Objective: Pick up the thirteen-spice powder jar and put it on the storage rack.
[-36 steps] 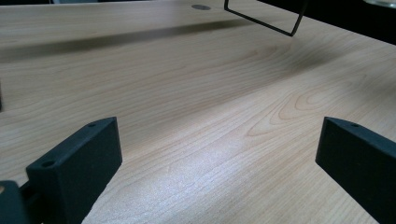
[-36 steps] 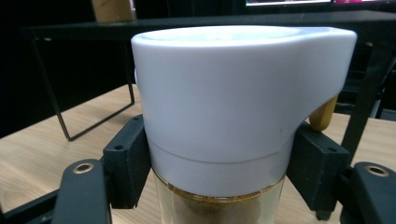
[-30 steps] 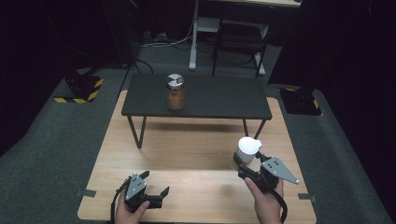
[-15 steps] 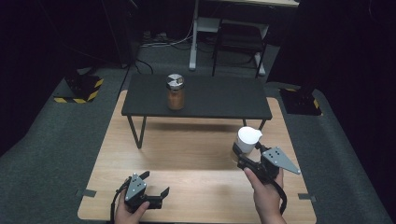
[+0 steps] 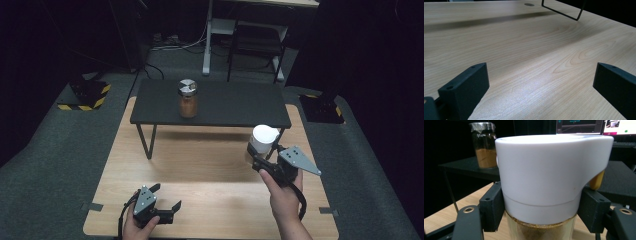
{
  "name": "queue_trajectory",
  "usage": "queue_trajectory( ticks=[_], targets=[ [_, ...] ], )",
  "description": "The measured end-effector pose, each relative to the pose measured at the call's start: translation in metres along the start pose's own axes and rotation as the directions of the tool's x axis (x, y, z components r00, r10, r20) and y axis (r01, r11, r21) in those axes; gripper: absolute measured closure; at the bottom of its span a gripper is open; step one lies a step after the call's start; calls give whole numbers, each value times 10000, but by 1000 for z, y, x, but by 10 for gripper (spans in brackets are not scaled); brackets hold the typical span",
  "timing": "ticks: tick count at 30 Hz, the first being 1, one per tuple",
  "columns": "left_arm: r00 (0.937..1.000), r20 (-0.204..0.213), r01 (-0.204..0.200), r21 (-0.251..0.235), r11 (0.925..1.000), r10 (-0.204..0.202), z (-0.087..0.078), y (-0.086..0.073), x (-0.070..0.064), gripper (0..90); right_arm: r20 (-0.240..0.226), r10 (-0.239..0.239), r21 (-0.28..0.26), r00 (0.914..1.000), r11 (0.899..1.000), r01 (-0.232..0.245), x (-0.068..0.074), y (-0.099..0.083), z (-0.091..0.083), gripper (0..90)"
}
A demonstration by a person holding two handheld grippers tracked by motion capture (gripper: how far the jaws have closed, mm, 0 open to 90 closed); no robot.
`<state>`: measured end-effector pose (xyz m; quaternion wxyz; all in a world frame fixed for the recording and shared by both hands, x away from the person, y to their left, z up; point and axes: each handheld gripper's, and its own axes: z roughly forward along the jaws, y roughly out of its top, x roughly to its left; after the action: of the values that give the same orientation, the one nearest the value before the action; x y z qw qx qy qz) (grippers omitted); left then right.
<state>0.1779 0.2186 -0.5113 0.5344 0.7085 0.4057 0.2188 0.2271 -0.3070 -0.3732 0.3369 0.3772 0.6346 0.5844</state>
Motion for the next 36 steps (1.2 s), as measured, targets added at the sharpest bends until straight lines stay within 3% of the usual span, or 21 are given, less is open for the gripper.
queue_trajectory(
  ticks=[36],
  targets=[
    [9998, 156, 114, -33, 9999, -113, -1, -1, 3, 6, 385, -115, -294, 9992, 9995, 127, -7, 44, 44, 309]
  ],
)
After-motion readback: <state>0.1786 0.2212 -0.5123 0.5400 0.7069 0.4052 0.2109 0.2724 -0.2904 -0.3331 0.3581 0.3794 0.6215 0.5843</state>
